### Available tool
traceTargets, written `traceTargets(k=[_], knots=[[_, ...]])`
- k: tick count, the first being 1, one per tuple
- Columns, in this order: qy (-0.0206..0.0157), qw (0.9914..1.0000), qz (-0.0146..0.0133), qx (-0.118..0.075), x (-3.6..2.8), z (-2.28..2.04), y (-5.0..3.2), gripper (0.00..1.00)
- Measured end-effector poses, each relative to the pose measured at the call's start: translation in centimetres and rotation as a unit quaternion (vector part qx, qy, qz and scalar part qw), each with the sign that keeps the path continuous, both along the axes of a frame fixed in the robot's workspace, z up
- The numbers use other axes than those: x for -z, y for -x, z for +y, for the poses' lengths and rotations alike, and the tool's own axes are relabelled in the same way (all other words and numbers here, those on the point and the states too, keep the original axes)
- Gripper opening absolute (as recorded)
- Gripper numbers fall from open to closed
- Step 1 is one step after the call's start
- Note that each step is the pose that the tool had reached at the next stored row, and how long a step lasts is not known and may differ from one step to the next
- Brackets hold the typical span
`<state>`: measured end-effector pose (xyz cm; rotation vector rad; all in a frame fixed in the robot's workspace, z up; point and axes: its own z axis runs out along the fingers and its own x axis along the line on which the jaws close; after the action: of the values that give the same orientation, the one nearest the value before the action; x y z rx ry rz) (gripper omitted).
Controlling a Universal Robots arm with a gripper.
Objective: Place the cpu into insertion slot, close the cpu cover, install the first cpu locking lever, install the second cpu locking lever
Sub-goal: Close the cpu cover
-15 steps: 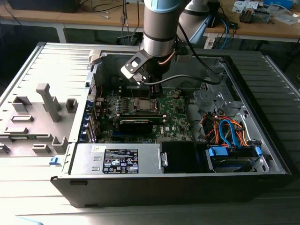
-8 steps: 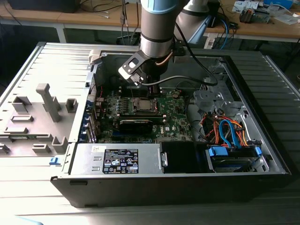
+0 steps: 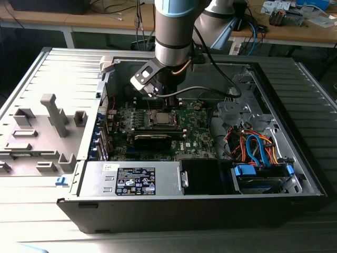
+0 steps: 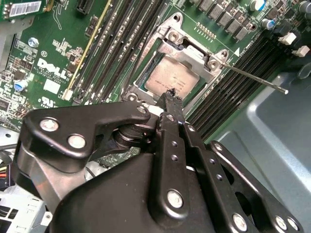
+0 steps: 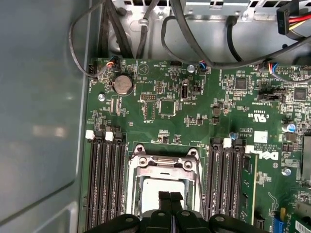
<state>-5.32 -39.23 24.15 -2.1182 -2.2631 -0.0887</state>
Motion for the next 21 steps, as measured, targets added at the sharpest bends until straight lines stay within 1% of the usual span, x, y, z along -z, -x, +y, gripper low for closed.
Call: traceTargets(k=[10, 21], knots=[[0.0, 1.0, 0.0, 0.0, 0.35, 0.0, 0.86, 0.11], [0.0, 1.0, 0.0, 0.0, 0.56, 0.0, 1.12, 0.11]])
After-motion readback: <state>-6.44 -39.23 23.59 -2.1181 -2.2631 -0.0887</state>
